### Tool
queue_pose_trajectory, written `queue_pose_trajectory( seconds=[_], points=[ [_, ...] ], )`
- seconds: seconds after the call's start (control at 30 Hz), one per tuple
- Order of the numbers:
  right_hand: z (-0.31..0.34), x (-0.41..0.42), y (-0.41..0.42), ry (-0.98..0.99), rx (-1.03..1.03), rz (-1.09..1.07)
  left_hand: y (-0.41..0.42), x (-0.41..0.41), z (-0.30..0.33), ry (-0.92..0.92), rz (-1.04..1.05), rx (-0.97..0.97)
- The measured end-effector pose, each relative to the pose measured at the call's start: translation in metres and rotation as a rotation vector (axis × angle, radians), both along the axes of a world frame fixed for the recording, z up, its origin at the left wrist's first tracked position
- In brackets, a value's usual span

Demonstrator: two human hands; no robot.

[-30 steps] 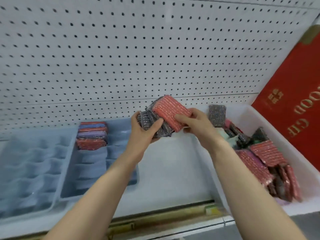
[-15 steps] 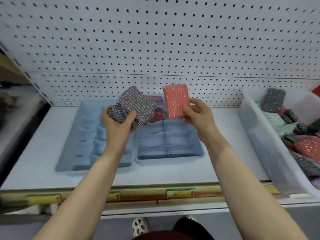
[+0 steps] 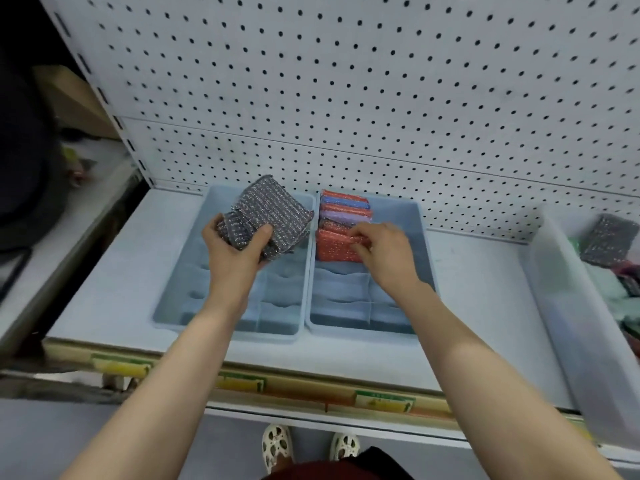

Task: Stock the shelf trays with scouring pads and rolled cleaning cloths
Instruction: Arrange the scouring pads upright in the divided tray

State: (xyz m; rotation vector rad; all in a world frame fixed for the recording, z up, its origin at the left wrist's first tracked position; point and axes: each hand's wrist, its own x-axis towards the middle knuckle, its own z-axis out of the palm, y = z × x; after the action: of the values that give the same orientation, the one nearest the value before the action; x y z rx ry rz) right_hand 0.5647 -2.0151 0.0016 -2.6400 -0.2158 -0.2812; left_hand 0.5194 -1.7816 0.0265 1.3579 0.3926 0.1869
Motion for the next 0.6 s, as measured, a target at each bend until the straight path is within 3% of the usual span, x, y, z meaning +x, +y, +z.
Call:
queue_pose_trajectory(
  seconds=[0.1,0.2,0.27,0.37,0.43,0.5,0.6],
  points=[
    [-0.005,0.001,0.002,-0.014,-0.034,0.008,-0.003,0.0,-0.002,-0.01,-0.003,0.021],
    [-0.02,-0.001,0.005,-0.072,-0.215,0.006,-0.004,0.0,-0.007,-0.015,-0.035,0.059],
    [-0.023,0.0,0.008,-0.154,-0.175,-0.025,-0.005,0.0,-0.008,-0.013,-0.063,0.097],
    [0.007,-0.004,0.023,-0.163,0.236,-0.037,-0.008,0.0,-0.005,-0.03,-0.091,0.152],
    [0.034,-0.006,0.035,0.059,0.565,0.028,-0.012,0.0,-0.003,-0.048,-0.122,0.2],
    [0.047,-0.006,0.039,0.249,0.679,0.108,-0.017,-0.001,-0.001,-0.075,-0.154,0.245],
    [0.051,-0.005,0.033,0.366,0.877,0.103,-0.019,-0.002,0.001,-0.106,-0.187,0.267]
  ],
)
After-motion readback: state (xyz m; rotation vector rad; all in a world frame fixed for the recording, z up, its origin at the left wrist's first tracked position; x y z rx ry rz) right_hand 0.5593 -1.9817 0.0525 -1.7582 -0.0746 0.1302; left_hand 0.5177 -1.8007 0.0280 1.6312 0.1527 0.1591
